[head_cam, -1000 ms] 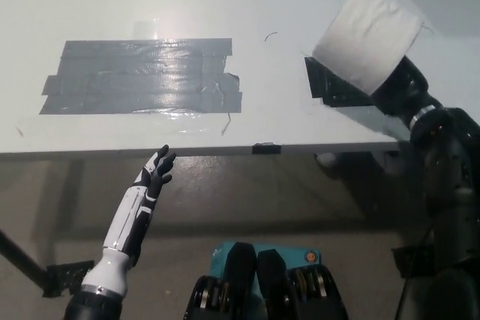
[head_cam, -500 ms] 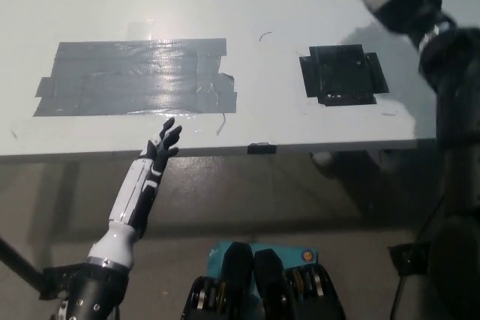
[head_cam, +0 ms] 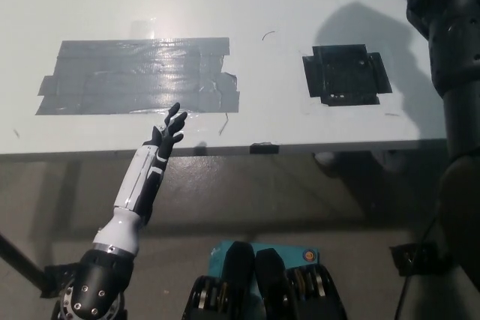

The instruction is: A toilet paper roll is kept on the black spot on the desk infront of the robot and the robot inserts its right thumb into the hole in the centre to grab the roll. Then it passes the roll to a person.

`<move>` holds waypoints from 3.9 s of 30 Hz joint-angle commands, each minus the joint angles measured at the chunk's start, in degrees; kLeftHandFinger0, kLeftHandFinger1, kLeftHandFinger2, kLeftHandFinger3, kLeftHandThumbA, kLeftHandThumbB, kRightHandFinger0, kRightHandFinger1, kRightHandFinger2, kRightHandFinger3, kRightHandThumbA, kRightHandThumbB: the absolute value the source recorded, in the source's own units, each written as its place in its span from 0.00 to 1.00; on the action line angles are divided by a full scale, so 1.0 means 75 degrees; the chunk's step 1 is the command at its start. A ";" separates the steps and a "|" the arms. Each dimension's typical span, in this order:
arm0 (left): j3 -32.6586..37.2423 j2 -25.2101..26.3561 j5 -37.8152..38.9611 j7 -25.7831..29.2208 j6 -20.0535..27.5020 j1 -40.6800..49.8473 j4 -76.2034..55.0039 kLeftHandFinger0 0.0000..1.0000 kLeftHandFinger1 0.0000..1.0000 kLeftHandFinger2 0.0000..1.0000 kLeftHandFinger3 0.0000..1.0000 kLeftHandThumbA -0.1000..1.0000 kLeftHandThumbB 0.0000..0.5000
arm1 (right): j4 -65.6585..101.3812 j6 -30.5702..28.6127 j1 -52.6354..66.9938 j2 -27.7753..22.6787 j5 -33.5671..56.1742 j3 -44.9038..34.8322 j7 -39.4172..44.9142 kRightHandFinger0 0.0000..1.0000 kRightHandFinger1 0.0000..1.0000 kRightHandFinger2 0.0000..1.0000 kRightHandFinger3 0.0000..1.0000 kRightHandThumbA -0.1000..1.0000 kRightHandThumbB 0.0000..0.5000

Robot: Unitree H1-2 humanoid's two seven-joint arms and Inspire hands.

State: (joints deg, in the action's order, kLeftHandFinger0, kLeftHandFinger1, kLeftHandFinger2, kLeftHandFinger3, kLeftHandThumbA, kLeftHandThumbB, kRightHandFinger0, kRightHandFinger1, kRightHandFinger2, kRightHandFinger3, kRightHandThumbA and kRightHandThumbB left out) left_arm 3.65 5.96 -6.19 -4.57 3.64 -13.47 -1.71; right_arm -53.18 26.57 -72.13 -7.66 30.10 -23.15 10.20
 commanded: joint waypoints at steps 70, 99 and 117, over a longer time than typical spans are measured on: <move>0.0040 0.0034 -0.0230 0.0024 0.0041 -0.0175 -0.0138 1.00 1.00 1.00 1.00 1.00 0.18 | -0.2469 -0.2978 -0.1078 -0.0498 -0.5012 0.5360 -0.0437 0.16 0.63 0.96 0.88 0.00 0.37; 0.0073 0.0033 -0.0244 -0.0004 -0.0032 -0.0304 -0.0137 1.00 1.00 1.00 1.00 1.00 0.15 | -0.2311 -0.2161 -0.1580 -0.0929 -0.5916 0.6202 0.1511 1.00 1.00 1.00 1.00 0.81 1.00; 0.0120 0.0005 -0.0240 -0.0008 0.0007 -0.0278 -0.0114 1.00 1.00 1.00 1.00 1.00 0.15 | 0.0400 -0.2496 -0.1154 -0.1850 -0.5811 0.4209 -0.0342 1.00 1.00 1.00 1.00 1.00 1.00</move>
State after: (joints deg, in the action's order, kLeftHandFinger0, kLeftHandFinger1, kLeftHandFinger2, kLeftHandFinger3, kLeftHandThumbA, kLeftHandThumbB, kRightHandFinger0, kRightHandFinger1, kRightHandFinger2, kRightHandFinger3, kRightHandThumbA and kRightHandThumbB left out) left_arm 4.21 6.06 -7.65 -4.60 2.95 -14.01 -1.73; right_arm -56.03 10.58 -78.99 -18.25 -15.33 13.34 14.39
